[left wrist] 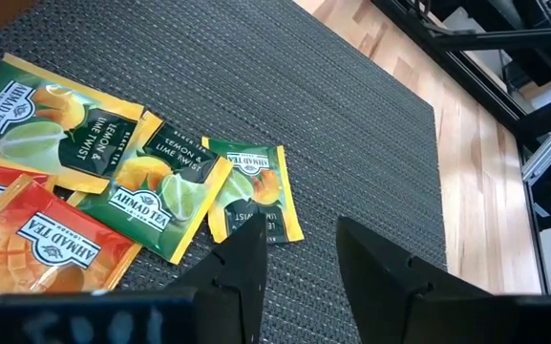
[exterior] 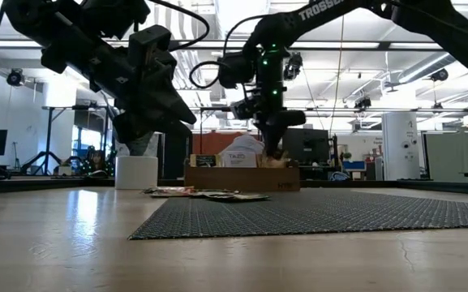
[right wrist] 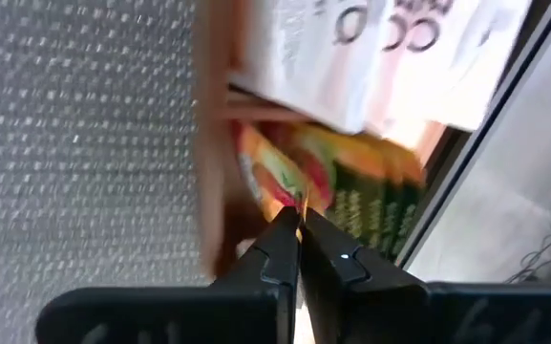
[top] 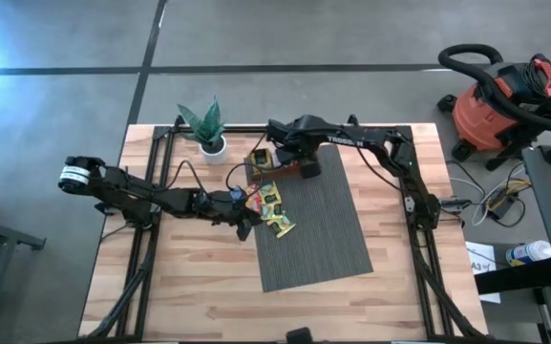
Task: Pick & Place Tea
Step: Put the bottom orange tea bag into the right compartment of the wooden organizer
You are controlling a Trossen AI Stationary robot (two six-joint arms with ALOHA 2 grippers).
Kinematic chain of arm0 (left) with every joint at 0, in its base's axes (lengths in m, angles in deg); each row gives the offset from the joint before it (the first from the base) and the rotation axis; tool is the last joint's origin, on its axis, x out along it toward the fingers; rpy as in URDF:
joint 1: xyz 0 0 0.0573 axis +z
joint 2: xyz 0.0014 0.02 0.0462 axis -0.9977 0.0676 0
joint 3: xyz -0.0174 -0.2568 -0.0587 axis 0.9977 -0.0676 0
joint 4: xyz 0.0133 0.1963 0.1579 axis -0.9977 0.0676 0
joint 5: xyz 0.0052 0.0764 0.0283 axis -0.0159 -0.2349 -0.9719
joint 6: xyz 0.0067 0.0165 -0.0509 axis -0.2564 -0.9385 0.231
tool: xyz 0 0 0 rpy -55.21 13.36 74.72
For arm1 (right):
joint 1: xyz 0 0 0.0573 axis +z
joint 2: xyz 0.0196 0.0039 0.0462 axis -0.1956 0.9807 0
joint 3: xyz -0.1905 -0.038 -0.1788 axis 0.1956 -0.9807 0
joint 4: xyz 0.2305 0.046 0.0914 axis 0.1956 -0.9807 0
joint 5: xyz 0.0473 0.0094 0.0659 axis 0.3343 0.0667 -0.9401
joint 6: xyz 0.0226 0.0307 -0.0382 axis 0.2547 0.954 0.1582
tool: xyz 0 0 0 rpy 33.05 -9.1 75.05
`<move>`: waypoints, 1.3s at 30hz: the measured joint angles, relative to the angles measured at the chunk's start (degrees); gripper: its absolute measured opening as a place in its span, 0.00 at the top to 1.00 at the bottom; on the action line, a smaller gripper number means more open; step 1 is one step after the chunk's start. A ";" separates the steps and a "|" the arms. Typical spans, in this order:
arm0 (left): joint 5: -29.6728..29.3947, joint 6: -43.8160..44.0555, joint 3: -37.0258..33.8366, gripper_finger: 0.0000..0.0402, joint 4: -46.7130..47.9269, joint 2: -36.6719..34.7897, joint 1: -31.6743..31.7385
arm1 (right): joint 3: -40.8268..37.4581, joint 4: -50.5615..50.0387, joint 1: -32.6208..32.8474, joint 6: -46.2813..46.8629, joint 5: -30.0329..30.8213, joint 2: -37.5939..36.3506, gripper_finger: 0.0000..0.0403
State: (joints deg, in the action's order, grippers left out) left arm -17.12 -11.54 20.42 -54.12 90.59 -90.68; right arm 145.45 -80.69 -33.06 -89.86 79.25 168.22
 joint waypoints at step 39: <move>-2.17 0.54 0.00 0.69 3.48 -1.38 0.17 | 0.13 0.97 -0.84 18.73 -3.90 -5.06 0.64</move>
State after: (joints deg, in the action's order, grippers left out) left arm -19.29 -11.00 20.42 -50.64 89.21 -90.51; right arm 145.58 -79.72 -33.90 -71.13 75.35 163.17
